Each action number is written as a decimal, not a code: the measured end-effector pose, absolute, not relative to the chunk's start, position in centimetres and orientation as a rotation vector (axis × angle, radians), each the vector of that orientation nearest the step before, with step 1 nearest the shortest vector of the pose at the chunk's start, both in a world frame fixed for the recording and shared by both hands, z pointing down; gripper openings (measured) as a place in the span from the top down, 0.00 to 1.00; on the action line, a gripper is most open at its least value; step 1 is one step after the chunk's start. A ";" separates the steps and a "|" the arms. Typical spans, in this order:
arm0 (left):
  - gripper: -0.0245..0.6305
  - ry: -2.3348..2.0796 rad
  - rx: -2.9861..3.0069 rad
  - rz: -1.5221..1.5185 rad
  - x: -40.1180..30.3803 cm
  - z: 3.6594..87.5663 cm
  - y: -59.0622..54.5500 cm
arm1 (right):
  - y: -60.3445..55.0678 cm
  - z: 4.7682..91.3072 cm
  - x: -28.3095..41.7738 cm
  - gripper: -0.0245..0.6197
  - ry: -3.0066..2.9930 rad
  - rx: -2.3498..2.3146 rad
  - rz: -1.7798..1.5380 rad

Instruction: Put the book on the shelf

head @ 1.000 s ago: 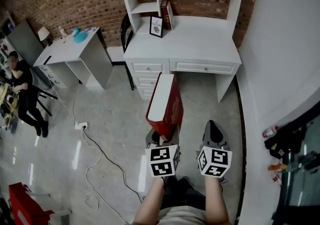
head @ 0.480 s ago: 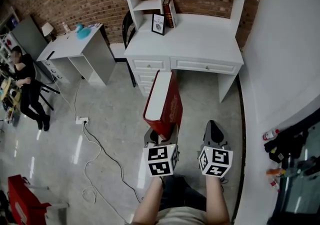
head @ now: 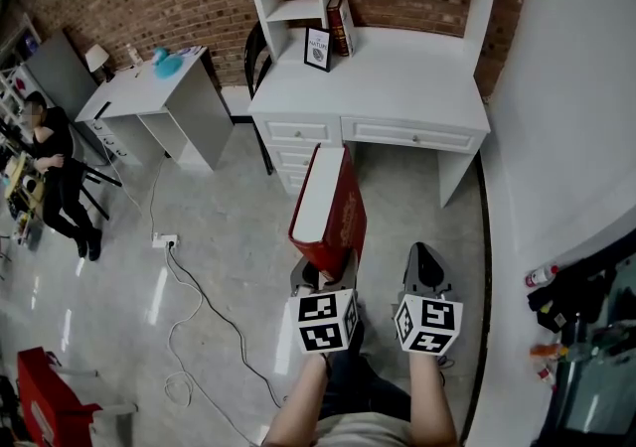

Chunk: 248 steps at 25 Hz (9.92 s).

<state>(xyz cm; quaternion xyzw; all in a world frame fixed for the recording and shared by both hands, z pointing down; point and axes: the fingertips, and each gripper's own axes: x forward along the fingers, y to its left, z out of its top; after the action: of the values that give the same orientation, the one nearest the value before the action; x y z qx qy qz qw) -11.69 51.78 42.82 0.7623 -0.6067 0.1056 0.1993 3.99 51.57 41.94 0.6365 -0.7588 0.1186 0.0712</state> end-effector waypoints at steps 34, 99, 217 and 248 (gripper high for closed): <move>0.59 -1.590 2.168 0.317 -15.0 44.2 24.5 | 25.3 42.1 1.4 0.94 -2.176 2.004 0.347; 0.59 -1.637 2.102 0.341 -3.3 45.9 -14.2 | -14.7 43.6 12.0 0.94 -2.254 1.908 0.380; 0.59 -1.838 2.162 0.460 3.3 56.5 -51.4 | -43.4 51.3 17.2 0.94 -2.184 1.873 0.523; 0.51 -1.817 2.218 0.268 2.4 53.2 -44.6 | -41.3 50.9 15.6 0.94 -2.208 1.840 0.514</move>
<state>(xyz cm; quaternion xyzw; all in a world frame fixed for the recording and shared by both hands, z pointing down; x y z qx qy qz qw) 2.37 -44.65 53.17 0.7635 -0.6257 0.0923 0.1306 15.59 -41.27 50.87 0.6264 -0.7515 0.1750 0.1106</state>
